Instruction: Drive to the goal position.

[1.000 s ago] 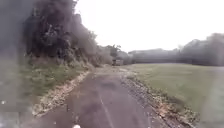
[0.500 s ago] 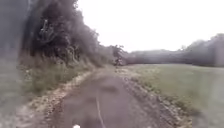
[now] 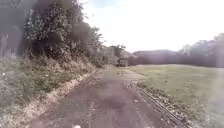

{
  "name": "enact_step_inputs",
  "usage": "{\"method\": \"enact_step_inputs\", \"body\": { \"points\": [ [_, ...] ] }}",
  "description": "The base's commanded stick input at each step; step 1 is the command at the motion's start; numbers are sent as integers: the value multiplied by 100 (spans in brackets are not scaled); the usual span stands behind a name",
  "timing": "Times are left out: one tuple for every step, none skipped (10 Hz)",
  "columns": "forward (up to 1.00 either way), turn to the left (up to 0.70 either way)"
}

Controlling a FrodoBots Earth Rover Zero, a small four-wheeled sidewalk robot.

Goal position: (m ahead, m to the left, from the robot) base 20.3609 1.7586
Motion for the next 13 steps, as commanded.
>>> {"method": "enact_step_inputs", "body": {
  "points": [
    [0, 0],
    [0, 0],
    [0, 0],
    [28, 0],
    [54, 0],
    [85, 0],
    [85, 0],
    [85, 0],
    [85, 0],
    [85, 0],
    [85, 0],
    [85, 0],
    [85, 0]
  ]
}}
